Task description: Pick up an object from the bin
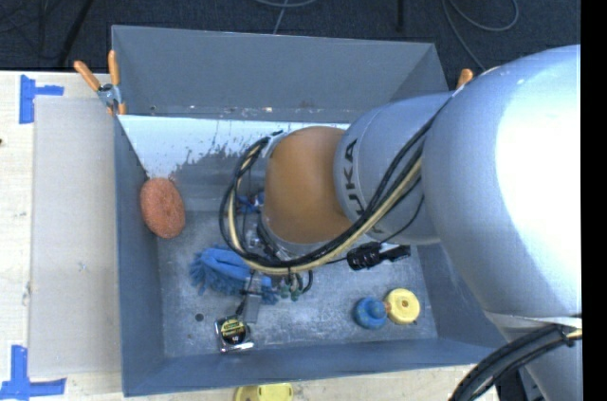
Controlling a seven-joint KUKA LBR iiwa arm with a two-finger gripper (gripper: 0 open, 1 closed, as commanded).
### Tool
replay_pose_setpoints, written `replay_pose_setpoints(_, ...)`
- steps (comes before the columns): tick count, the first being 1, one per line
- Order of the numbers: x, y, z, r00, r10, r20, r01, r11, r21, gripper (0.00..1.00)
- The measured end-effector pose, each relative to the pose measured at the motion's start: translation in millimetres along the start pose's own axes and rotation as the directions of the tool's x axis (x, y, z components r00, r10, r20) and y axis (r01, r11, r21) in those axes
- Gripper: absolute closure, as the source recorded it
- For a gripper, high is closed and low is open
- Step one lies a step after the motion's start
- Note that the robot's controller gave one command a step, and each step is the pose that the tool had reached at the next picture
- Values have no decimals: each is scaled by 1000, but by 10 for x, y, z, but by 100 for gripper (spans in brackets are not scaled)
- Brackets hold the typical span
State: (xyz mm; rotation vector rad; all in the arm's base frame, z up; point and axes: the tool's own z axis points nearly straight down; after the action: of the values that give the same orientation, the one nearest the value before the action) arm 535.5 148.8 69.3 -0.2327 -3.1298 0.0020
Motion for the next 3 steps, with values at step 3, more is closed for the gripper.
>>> replay_pose_setpoints(3, -254, -161, -1, 1000, 29, 1, -29, 1000, -2, 100)
